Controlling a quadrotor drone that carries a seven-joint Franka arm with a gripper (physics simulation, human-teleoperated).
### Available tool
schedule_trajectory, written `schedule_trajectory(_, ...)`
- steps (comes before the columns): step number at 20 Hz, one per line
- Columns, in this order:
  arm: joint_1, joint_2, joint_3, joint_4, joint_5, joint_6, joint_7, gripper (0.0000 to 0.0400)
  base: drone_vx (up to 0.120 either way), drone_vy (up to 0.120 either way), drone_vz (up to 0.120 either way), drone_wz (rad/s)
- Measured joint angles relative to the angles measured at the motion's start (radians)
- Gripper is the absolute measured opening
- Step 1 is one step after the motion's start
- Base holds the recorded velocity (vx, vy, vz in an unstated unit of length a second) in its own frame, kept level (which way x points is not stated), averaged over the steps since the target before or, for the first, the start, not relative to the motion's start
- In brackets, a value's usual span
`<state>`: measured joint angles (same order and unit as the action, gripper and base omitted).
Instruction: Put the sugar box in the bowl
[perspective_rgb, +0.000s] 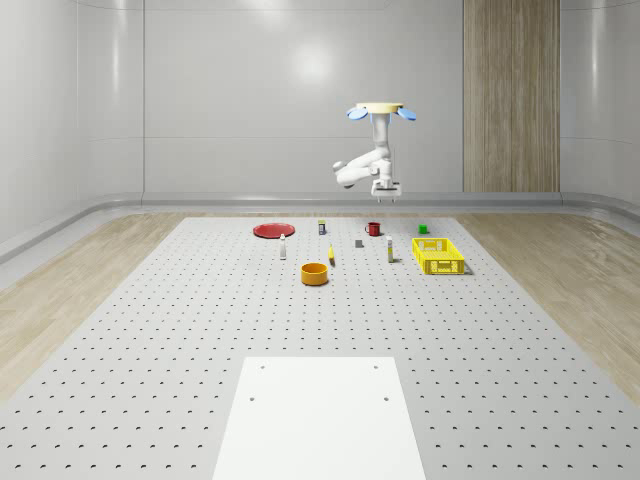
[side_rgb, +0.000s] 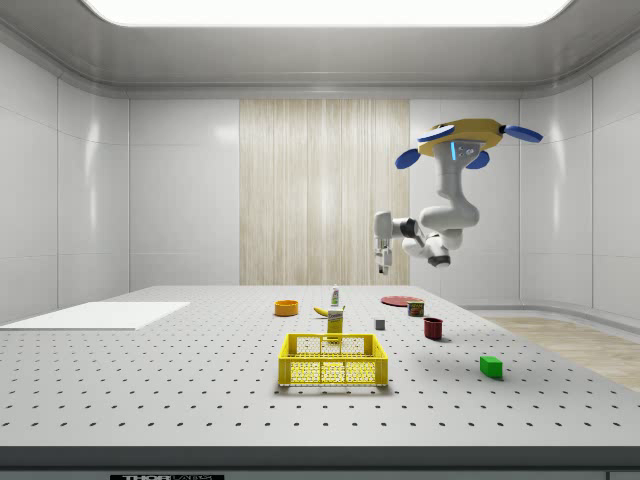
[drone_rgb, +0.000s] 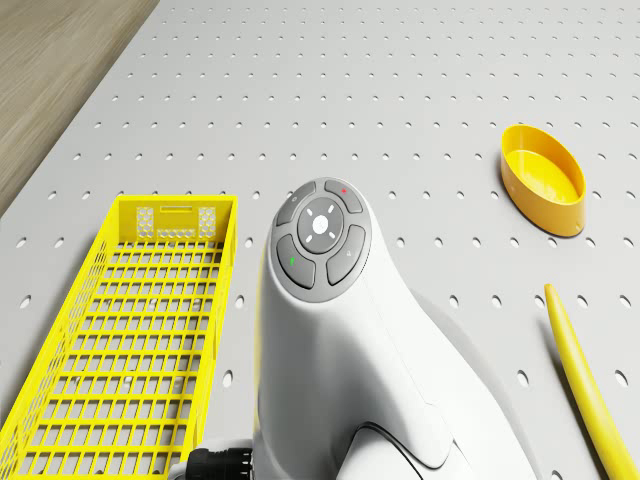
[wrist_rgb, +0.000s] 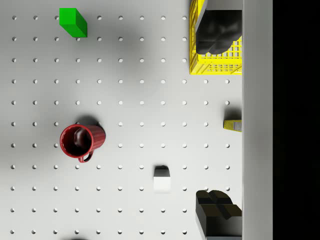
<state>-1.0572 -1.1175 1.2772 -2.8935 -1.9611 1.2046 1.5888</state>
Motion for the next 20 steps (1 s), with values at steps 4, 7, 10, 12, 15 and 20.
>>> schedule_trajectory(4,-0.009,-0.021,0.008,0.001,0.011,0.018,0.008,0.04,0.12,0.0,-0.12,0.0)
schedule_trajectory(7,-0.015,-0.036,0.013,0.003,0.019,0.031,0.014,0.04,0.12,0.0,-0.12,0.0)
schedule_trajectory(10,-0.021,-0.051,0.018,0.004,0.027,0.045,0.019,0.04,0.12,0.0,-0.12,0.0)
schedule_trajectory(12,-0.024,-0.061,0.021,0.004,0.032,0.053,0.022,0.04,0.12,0.0,-0.12,0.0)
schedule_trajectory(15,-0.029,-0.076,0.025,0.005,0.039,0.067,0.027,0.04,0.12,0.0,-0.12,0.0)
schedule_trajectory(20,-0.036,-0.099,0.032,0.007,0.051,0.088,0.034,0.04,0.12,0.0,-0.048,0.0)
